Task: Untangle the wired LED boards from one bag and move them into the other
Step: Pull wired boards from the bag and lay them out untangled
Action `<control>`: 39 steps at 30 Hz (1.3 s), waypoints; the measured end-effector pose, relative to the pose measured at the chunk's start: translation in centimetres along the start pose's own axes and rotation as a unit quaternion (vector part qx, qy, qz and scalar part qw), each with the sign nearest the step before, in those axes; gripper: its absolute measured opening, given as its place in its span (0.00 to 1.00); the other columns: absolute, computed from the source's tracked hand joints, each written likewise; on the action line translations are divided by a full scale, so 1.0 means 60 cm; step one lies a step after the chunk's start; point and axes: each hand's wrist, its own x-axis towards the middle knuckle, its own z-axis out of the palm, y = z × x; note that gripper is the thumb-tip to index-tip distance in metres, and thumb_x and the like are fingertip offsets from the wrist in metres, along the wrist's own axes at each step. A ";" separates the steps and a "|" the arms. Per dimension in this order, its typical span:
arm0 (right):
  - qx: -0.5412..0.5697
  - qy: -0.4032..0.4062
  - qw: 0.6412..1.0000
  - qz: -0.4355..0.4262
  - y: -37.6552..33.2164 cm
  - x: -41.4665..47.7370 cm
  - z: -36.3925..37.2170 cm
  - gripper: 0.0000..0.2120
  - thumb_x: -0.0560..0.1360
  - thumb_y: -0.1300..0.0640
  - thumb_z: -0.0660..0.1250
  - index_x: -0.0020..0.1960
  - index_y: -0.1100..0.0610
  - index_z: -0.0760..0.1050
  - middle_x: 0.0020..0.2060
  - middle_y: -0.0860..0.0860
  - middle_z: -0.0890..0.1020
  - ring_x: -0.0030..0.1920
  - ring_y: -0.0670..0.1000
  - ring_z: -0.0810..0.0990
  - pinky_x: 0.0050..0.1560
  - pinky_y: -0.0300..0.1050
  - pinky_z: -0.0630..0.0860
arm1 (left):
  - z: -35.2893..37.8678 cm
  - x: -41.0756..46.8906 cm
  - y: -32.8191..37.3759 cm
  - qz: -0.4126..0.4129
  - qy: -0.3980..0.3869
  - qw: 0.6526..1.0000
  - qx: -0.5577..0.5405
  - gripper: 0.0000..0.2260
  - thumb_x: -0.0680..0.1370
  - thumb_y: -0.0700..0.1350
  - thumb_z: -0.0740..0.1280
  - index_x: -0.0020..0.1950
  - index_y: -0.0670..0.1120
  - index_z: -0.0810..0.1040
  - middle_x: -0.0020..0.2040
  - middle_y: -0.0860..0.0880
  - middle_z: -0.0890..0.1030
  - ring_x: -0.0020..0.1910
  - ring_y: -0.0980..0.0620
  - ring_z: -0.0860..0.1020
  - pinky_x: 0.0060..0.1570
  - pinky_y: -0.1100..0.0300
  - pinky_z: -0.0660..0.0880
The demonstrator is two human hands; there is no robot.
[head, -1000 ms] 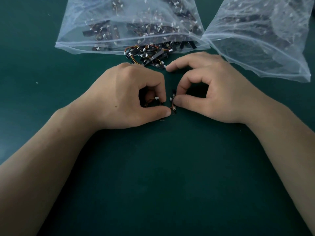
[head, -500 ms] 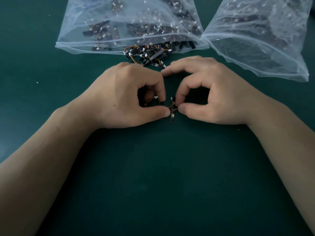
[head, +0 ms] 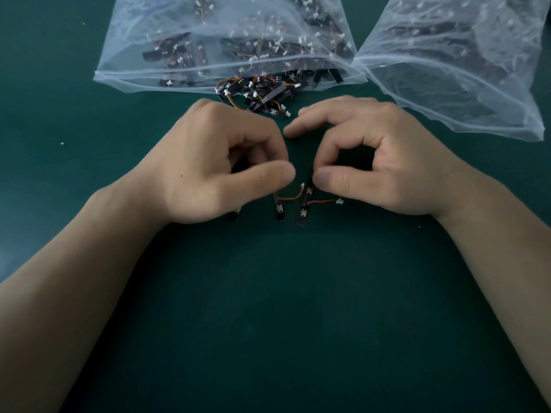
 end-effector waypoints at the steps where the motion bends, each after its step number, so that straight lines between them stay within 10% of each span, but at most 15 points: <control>1: -0.002 0.011 1.000 0.002 0.000 0.000 0.001 0.07 0.75 0.51 0.73 0.41 0.53 0.83 0.65 0.44 0.81 0.70 0.43 0.75 0.73 0.48 0.67 | 0.000 0.000 0.000 -0.003 0.008 1.000 -0.003 0.10 0.78 0.52 0.69 0.44 0.47 0.84 0.31 0.49 0.80 0.30 0.48 0.74 0.31 0.62 0.68; 32: -0.048 -0.029 0.998 0.014 -0.010 0.000 0.000 0.03 0.71 0.48 0.74 0.41 0.46 0.84 0.68 0.40 0.76 0.71 0.39 0.69 0.77 0.50 0.59 | -0.003 0.003 -0.002 -0.013 0.003 0.999 -0.044 0.13 0.66 0.37 0.59 0.40 0.45 0.83 0.29 0.50 0.81 0.31 0.51 0.79 0.34 0.66 0.70; 39: -0.054 0.002 0.999 -0.001 -0.005 0.000 0.006 0.11 0.75 0.53 0.71 0.57 0.47 0.84 0.66 0.42 0.78 0.70 0.43 0.72 0.77 0.58 0.59 | 0.001 0.005 0.000 -0.015 0.045 0.999 -0.024 0.13 0.66 0.36 0.59 0.38 0.46 0.83 0.27 0.50 0.79 0.30 0.49 0.77 0.33 0.62 0.70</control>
